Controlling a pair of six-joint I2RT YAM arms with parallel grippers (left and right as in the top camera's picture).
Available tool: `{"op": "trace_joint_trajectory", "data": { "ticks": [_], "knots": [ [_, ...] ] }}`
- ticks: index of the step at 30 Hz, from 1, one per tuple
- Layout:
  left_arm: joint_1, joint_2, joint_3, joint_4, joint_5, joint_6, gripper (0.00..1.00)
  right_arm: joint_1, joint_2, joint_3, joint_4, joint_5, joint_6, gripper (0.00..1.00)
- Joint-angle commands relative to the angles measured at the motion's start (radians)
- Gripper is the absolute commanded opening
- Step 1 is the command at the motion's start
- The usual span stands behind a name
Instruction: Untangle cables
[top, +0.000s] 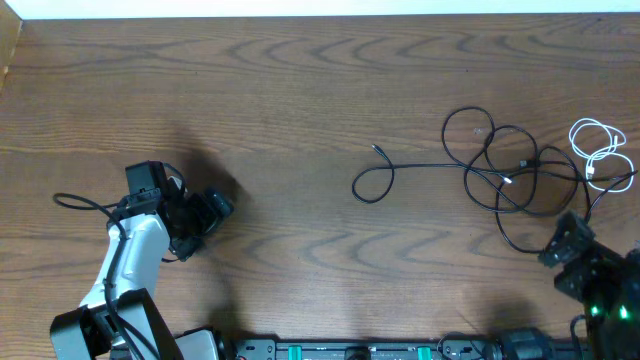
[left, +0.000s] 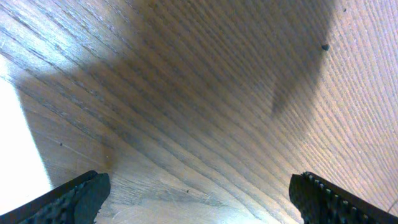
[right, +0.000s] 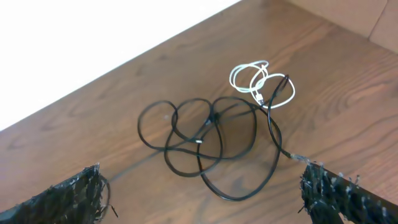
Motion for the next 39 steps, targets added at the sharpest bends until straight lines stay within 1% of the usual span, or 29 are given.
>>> {"op": "trace_joint_trajectory", "data": {
  "ticks": [1, 7, 20, 25, 27, 30, 33, 36, 37, 39],
  "knots": [
    [0.003, 0.006, -0.007, 0.000, -0.014, -0.005, 0.98, -0.002, -0.074, -0.007, -0.002, -0.008, -0.012, 0.99],
    [0.003, 0.006, -0.007, 0.001, -0.014, -0.005, 0.98, -0.003, -0.179, -0.051, -0.001, -0.021, -0.015, 0.99],
    [0.003, 0.006, -0.007, 0.001, -0.014, -0.005, 0.98, -0.003, -0.464, -0.214, 0.031, -0.037, -0.015, 0.99],
    [0.003, 0.006, -0.007, 0.001, -0.014, -0.005, 0.98, -0.002, -0.464, -0.240, 0.078, -0.051, -0.048, 0.99],
    [0.003, 0.006, -0.007, 0.000, -0.014, -0.005, 0.98, -0.002, -0.464, -0.250, 0.145, -0.079, -0.118, 0.99],
    [0.003, 0.006, -0.007, 0.001, -0.014, -0.005, 0.98, -0.002, -0.464, -0.281, 0.336, -0.146, -0.319, 0.99],
    [0.003, 0.006, -0.007, 0.000, -0.014, -0.005, 0.98, -0.002, -0.464, -0.312, 0.506, -0.206, -0.460, 0.99],
    [0.003, 0.006, -0.007, 0.000, -0.014, -0.005, 0.98, -0.002, -0.464, -0.352, 0.674, -0.263, -0.557, 0.99],
    [0.003, 0.006, -0.007, 0.000, -0.014, -0.005, 0.98, -0.002, -0.464, -0.380, 0.766, -0.287, -0.591, 0.99],
    [0.003, 0.006, -0.007, 0.000, -0.014, -0.005, 0.98, -0.002, -0.464, -0.417, 0.861, -0.301, -0.607, 0.99]
  ]
}}
